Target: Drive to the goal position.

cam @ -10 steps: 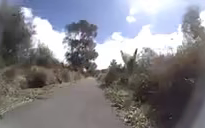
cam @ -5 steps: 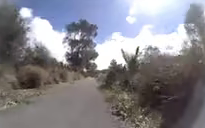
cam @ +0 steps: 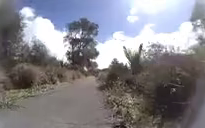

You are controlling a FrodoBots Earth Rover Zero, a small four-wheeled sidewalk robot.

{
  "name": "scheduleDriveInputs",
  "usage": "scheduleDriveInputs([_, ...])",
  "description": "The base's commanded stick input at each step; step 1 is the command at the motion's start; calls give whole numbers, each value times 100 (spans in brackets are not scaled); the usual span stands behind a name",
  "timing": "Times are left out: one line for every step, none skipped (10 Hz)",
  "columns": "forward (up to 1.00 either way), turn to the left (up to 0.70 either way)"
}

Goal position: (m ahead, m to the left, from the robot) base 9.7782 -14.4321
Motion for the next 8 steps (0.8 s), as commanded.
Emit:
scheduleDriveInputs([85,2])
scheduleDriveInputs([85,0])
scheduleDriveInputs([85,0])
scheduleDriveInputs([85,0])
scheduleDriveInputs([85,0])
scheduleDriveInputs([85,0])
scheduleDriveInputs([85,0])
scheduleDriveInputs([85,0])
